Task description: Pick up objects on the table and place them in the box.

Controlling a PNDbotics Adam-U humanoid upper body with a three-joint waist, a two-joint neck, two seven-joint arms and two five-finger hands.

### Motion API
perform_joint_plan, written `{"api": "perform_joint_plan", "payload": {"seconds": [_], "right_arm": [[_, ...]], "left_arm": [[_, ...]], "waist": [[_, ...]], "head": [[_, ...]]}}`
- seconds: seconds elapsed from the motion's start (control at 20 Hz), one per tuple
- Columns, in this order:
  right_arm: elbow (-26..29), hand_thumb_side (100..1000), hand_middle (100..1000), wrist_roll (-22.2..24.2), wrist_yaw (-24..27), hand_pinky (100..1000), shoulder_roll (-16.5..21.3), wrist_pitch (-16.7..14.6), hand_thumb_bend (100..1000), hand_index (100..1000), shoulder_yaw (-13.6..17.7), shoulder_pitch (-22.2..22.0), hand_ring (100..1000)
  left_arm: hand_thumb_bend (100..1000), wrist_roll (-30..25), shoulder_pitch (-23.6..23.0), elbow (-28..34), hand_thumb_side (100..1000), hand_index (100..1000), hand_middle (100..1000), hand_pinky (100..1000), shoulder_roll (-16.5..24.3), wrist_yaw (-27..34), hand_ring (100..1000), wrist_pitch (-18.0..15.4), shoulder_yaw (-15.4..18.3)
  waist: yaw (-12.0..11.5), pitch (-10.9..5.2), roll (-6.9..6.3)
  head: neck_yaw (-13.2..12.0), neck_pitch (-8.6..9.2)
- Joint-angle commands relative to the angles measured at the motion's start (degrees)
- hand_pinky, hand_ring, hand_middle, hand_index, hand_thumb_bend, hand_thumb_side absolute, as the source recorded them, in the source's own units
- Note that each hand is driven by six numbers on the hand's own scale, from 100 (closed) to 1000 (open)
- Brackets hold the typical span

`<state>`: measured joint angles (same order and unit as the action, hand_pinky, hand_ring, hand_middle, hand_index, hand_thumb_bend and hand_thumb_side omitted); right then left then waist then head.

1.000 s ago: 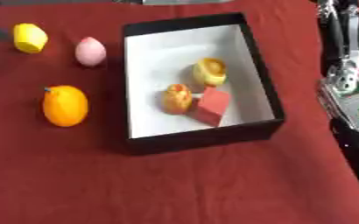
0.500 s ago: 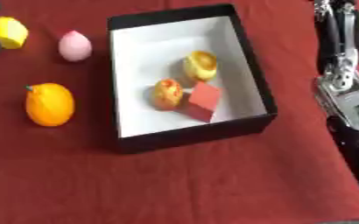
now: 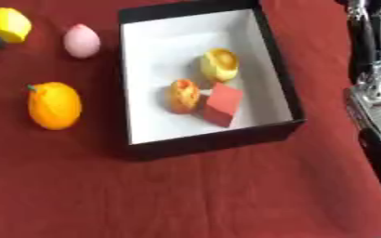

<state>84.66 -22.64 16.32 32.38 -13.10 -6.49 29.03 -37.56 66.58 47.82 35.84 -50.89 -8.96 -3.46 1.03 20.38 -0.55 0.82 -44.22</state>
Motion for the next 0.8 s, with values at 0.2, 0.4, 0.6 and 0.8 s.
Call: {"api": "perform_joint_plan", "payload": {"seconds": [0.2,0.4,0.6,0.8], "right_arm": [[0.1,729,868,0.7,-0.3,960,0.5,-0.1,100,920,-0.2,1.1,810],[-0.1,730,868,0.9,-0.3,961,0.3,-0.1,100,920,-0.4,1.3,810],[-0.3,734,868,1.1,-0.3,961,0.4,-0.1,100,921,-0.5,1.3,810],[-0.4,733,868,1.4,-0.3,962,0.2,-0.1,100,921,-0.8,1.7,810]], "left_arm": [[731,1.8,1.6,-1.0,186,821,808,811,1.8,-1.6,863,0.1,1.7],[712,2.1,1.6,-1.8,135,820,799,808,1.9,-3.9,859,0.7,2.1],[625,3.5,1.6,-2.6,100,818,795,800,1.9,-4.2,853,1.0,3.0],[596,5.5,1.6,-2.9,100,818,800,793,1.7,-3.8,849,1.0,3.4]], "waist": [[0.6,-0.52,0.11],[1.0,-0.16,0.12],[1.3,0.21,0.04],[1.8,0.61,0.05]], "head": [[-2.5,0.11],[-3.0,0.11],[-3.4,0.11],[-3.7,0.11]]}}
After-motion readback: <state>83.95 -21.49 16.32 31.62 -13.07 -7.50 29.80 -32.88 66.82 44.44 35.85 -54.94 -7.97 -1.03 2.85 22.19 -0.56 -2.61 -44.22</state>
